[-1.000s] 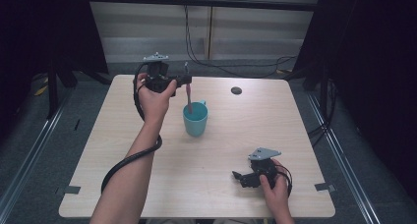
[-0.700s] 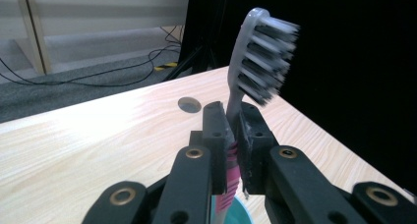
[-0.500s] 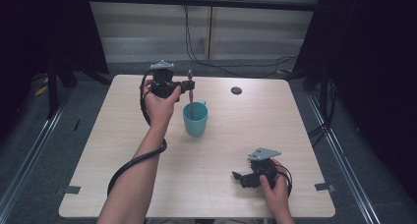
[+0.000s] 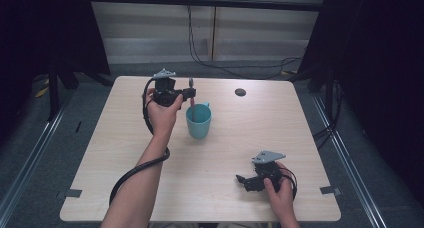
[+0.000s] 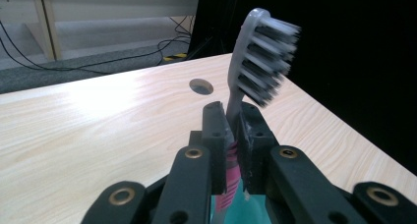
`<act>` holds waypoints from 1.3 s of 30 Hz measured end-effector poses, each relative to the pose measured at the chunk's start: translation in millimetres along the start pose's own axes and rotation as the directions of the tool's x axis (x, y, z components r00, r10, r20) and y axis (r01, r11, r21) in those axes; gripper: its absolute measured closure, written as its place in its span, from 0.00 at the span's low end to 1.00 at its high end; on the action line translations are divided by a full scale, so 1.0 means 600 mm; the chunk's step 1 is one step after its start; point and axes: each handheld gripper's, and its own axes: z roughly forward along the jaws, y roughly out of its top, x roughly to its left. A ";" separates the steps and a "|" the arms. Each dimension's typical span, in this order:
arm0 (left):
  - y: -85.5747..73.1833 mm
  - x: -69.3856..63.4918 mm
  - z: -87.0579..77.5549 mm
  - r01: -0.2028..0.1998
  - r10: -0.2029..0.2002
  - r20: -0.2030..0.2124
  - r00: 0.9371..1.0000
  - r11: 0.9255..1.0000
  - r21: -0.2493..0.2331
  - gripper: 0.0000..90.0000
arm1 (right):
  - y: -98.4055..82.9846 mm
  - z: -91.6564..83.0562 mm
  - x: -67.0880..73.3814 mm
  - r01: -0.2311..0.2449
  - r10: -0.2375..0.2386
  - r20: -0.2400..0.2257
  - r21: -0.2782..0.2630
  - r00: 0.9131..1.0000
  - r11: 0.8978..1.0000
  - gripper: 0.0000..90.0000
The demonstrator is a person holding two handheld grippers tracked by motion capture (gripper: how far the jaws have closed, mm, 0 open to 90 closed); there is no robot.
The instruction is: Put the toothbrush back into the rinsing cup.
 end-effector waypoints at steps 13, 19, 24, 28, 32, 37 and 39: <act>-0.029 0.006 0.006 0.014 -0.014 -0.014 1.000 1.000 0.013 0.93 | 0.000 0.000 0.000 0.005 -0.005 -0.006 0.001 1.000 1.000 0.12; -0.040 0.018 0.004 0.029 -0.028 -0.020 0.999 0.999 0.025 0.93 | 0.000 0.000 0.000 0.006 -0.006 -0.007 0.001 1.000 1.000 0.12; -0.046 0.020 0.005 0.027 -0.026 -0.029 0.999 0.999 0.034 0.93 | 0.000 0.000 0.000 0.006 -0.006 -0.007 0.001 1.000 1.000 0.12; -0.050 0.016 0.009 0.020 -0.018 -0.032 0.999 0.999 0.041 0.93 | 0.000 0.000 0.000 0.006 -0.006 -0.007 0.001 1.000 1.000 0.12; -0.054 0.016 0.011 0.023 -0.021 -0.041 0.999 0.999 0.048 0.92 | 0.000 0.000 0.000 0.006 -0.006 -0.007 0.001 1.000 1.000 0.12; -0.059 0.020 0.009 0.036 -0.034 -0.046 0.998 0.998 0.043 0.92 | 0.000 0.000 0.001 0.005 -0.005 -0.009 0.002 1.000 1.000 0.12; -0.060 0.021 0.008 0.030 -0.028 -0.052 0.998 0.998 0.048 0.91 | 0.000 0.000 0.001 0.005 -0.005 -0.009 0.003 1.000 1.000 0.12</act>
